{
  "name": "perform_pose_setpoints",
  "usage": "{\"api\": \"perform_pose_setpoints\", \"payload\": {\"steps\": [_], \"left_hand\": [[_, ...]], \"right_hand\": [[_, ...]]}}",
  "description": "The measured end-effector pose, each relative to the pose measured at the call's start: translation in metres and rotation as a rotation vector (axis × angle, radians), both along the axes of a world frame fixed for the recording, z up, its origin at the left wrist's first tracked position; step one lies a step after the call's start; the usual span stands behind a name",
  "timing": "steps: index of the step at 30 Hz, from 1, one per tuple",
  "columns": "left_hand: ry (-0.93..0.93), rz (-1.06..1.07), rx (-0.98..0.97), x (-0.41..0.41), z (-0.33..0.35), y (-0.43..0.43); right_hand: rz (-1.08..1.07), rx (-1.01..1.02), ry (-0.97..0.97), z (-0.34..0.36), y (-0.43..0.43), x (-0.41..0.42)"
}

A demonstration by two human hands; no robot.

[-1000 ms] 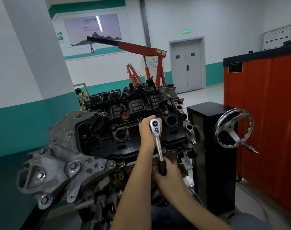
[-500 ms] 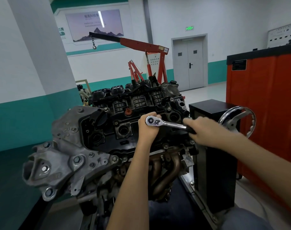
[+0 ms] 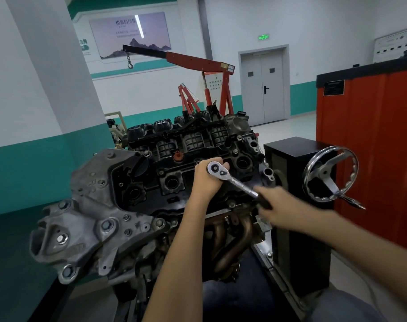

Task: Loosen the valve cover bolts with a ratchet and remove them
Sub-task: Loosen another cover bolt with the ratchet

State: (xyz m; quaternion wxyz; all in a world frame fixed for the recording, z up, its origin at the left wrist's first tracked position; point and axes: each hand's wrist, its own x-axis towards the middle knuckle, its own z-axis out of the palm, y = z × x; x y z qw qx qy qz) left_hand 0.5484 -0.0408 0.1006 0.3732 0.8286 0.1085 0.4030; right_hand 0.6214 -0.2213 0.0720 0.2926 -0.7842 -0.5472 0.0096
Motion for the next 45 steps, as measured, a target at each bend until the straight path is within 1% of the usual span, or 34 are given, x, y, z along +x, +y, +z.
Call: {"api": "perform_pose_setpoints", "payload": {"steps": [2, 3, 4, 5, 6, 7, 8, 9, 11, 13, 15, 16, 17, 19, 21, 23, 25, 26, 27, 28, 29, 30, 32, 33, 34, 35, 37, 39, 40, 41, 43, 45], "left_hand": [[-0.012, 0.009, 0.002, 0.002, 0.0, -0.001], [-0.02, 0.022, 0.0, 0.003, 0.0, -0.003], [-0.034, 0.032, -0.015, 0.004, 0.0, -0.004], [-0.057, 0.036, -0.046, 0.004, 0.0, -0.005], [-0.089, 0.039, -0.082, 0.005, -0.001, -0.005], [-0.117, 0.049, -0.112, 0.005, -0.001, -0.007], [-0.136, 0.069, -0.134, 0.006, 0.0, -0.009], [-0.146, 0.092, -0.145, 0.008, 0.001, -0.012], [-0.164, 0.12, -0.165, 0.013, 0.002, -0.019], [-0.169, 0.122, -0.181, 0.015, 0.003, -0.021], [-0.138, 0.143, -0.112, 0.012, 0.004, -0.021], [-0.126, 0.139, -0.077, 0.011, 0.004, -0.019], [-0.114, 0.125, -0.054, 0.009, 0.003, -0.016], [-0.053, 0.086, -0.016, 0.005, 0.002, -0.009], [0.016, 0.026, 0.002, 0.0, 0.001, -0.001], [0.029, -0.015, 0.009, -0.003, 0.002, 0.001], [0.029, -0.007, 0.03, -0.002, 0.002, 0.0], [0.021, -0.001, 0.026, -0.001, 0.002, -0.001], [0.002, 0.004, -0.002, -0.001, 0.002, -0.002], [-0.03, 0.009, -0.052, -0.001, 0.001, -0.002], [-0.058, 0.015, -0.101, 0.0, 0.001, -0.001], [-0.079, 0.027, -0.135, 0.001, 0.001, -0.001], [-0.097, 0.071, -0.148, 0.004, 0.001, -0.006], [-0.105, 0.09, -0.137, 0.006, 0.002, -0.011], [-0.118, 0.101, -0.127, 0.008, 0.002, -0.015], [-0.135, 0.108, -0.124, 0.009, 0.002, -0.018], [-0.134, 0.124, -0.104, 0.009, 0.002, -0.02], [-0.105, 0.114, -0.034, 0.006, 0.002, -0.017], [-0.09, 0.093, -0.011, 0.005, 0.002, -0.014], [-0.071, 0.073, 0.001, 0.003, 0.001, -0.011], [-0.019, 0.046, 0.015, 0.0, 0.0, -0.004], [0.01, 0.031, 0.023, -0.002, 0.0, 0.0]], "right_hand": [[-0.066, -0.104, -0.303, 0.034, -0.006, 0.026], [-0.096, -0.118, -0.397, 0.044, -0.007, 0.032], [-0.116, -0.112, -0.435, 0.046, -0.006, 0.033], [-0.137, -0.1, -0.414, 0.041, -0.005, 0.03], [-0.144, -0.076, -0.333, 0.027, -0.002, 0.021], [-0.133, -0.028, -0.186, 0.009, 0.0, 0.007], [-0.11, 0.037, 0.001, -0.009, 0.003, -0.012], [-0.093, 0.123, 0.185, -0.026, 0.008, -0.032], [-0.109, 0.332, 0.457, -0.05, 0.025, -0.067], [-0.098, 0.466, 0.645, -0.061, 0.045, -0.092], [-0.052, 0.511, 0.735, -0.062, 0.055, -0.103], [-0.043, 0.494, 0.716, -0.061, 0.054, -0.099], [-0.043, 0.454, 0.652, -0.06, 0.049, -0.091], [-0.009, 0.31, 0.454, -0.051, 0.031, -0.063], [0.049, 0.119, 0.242, -0.028, 0.01, -0.024], [0.037, -0.047, -0.052, 0.007, -0.003, 0.014], [-0.068, -0.133, -0.407, 0.04, -0.006, 0.034], [-0.111, -0.134, -0.518, 0.049, -0.005, 0.036], [-0.147, -0.114, -0.55, 0.051, -0.003, 0.033], [-0.174, -0.087, -0.516, 0.046, -0.001, 0.025], [-0.184, -0.06, -0.427, 0.032, 0.002, 0.015], [-0.171, -0.015, -0.275, 0.014, 0.004, 0.0], [-0.104, 0.122, 0.128, -0.023, 0.011, -0.036], [-0.091, 0.212, 0.297, -0.038, 0.017, -0.054], [-0.1, 0.302, 0.427, -0.049, 0.025, -0.07], [-0.114, 0.379, 0.531, -0.058, 0.034, -0.083], [-0.111, 0.487, 0.664, -0.066, 0.05, -0.103], [-0.096, 0.507, 0.696, -0.064, 0.054, -0.108], [-0.091, 0.478, 0.653, -0.063, 0.05, -0.102], [-0.074, 0.42, 0.58, -0.06, 0.045, -0.091], [-0.015, 0.242, 0.383, -0.046, 0.025, -0.059], [0.037, 0.076, 0.164, -0.018, 0.004, -0.018]]}}
